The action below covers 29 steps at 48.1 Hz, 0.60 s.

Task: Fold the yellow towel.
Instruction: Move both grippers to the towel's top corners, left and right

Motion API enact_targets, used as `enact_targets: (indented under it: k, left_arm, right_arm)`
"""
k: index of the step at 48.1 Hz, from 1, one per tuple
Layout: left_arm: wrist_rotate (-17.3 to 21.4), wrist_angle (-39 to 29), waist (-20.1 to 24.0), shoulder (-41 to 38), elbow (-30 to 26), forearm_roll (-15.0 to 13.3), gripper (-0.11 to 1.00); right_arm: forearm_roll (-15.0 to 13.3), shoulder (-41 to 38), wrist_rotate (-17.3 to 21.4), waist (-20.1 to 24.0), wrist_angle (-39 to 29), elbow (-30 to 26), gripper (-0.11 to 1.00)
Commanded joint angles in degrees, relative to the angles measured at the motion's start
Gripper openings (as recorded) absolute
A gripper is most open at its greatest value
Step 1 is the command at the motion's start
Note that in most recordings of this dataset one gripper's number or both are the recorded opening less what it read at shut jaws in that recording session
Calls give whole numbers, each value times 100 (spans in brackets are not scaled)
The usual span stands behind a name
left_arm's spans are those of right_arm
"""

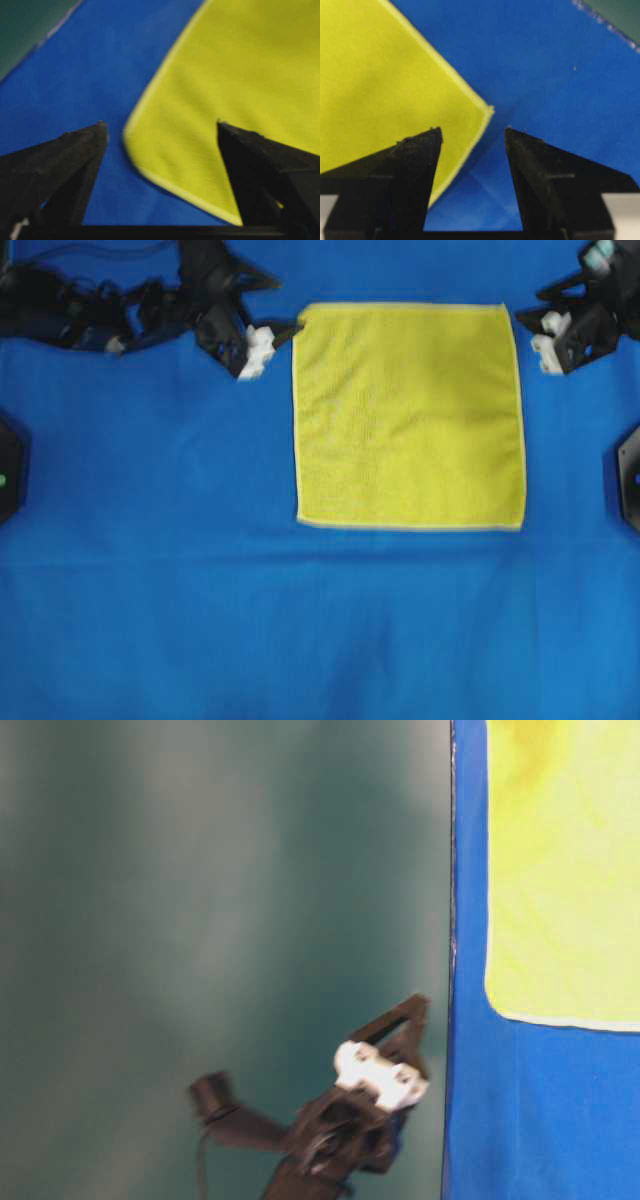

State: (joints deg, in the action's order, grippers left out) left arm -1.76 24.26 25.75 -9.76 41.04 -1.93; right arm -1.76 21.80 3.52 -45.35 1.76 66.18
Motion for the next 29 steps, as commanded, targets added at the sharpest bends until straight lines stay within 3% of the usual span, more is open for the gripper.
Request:
enact_targets:
  k: [1,13,29]
  left_arm:
    - [18,62,62,-264,-290,-18,83]
    - [18,62,132,-923,-650,-9,83]
    - [18,0,246,-1099,-686,-9,76]
  right_arm:
    - [-53,-387,-18,-141,272,-158,58]
    - [-53,-1283,-53,-193,835,-343,58]
    - [-97,-1890,-88,-193,896,-554,55]
